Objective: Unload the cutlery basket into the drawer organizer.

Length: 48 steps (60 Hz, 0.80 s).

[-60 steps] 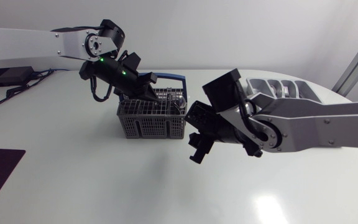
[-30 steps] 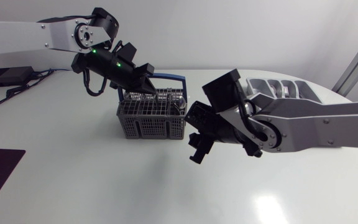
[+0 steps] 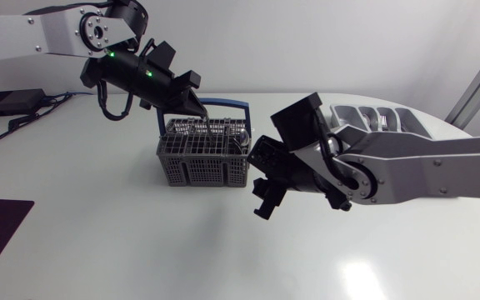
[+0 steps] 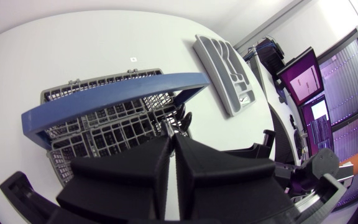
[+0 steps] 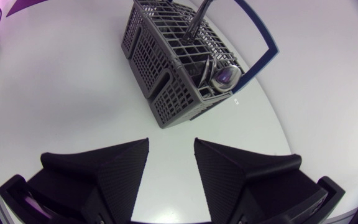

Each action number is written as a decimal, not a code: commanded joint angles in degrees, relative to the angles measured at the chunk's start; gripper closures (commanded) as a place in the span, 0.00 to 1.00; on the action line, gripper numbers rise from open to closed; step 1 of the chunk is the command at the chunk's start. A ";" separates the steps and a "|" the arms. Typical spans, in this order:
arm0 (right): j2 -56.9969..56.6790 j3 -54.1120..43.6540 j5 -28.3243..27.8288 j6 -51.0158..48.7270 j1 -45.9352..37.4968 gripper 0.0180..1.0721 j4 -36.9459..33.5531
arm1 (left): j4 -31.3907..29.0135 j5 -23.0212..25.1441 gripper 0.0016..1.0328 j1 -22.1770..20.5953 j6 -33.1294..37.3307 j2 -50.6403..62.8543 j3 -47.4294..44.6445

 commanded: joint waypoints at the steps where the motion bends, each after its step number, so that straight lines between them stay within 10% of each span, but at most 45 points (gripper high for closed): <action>1: 1.00 -0.98 0.43 -0.47 0.51 0.47 0.24 | -0.56 1.39 0.96 0.19 -0.79 -2.96 1.95; 48: -5.33 -2.56 -3.44 -0.12 0.16 0.47 -0.29 | -4.25 1.30 0.96 -0.07 0.26 -10.08 -1.13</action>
